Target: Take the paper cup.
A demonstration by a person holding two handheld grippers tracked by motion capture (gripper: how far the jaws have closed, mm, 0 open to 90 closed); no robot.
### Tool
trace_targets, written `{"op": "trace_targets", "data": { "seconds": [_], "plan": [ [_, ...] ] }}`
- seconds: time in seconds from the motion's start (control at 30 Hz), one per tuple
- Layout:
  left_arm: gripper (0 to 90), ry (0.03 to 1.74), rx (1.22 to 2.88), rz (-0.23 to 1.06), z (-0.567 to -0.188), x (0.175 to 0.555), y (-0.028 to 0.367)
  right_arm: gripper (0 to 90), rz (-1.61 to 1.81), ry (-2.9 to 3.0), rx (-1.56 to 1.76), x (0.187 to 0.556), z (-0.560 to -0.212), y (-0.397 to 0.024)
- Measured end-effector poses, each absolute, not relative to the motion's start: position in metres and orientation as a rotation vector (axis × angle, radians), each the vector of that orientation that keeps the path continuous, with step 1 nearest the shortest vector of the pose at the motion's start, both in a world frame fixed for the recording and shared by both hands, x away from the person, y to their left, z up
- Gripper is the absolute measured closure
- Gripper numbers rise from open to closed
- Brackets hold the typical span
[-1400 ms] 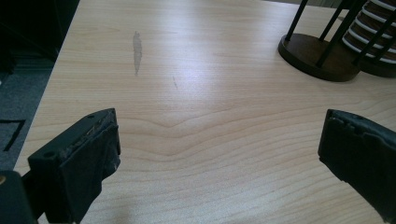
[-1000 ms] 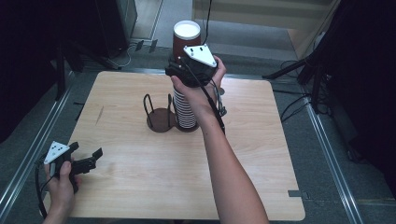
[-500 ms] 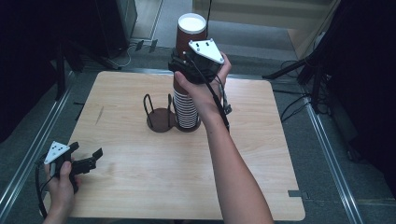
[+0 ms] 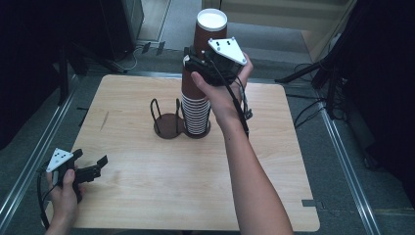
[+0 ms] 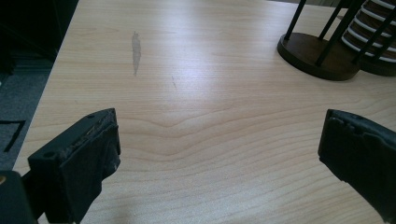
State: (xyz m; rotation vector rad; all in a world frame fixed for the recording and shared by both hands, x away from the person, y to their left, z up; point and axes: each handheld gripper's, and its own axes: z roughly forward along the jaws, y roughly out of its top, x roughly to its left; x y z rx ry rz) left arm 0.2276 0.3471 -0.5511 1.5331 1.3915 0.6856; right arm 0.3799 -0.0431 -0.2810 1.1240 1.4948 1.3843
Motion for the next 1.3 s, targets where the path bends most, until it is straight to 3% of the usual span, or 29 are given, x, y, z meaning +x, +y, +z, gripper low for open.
{"op": "trace_targets", "data": {
  "seconds": [0.8, 1.3],
  "plan": [
    [0.0, 1.392, 1.537, 0.690, -0.551, 0.228, 0.346, 12.4, 1.323, 1.455, 1.126, 0.362, -0.295, -0.087],
    [0.0, 1.392, 1.538, 0.693, -0.551, 0.228, 0.346, 12.4, 1.287, 1.465, 1.138, 0.352, -0.323, -0.106]
  ]
}}
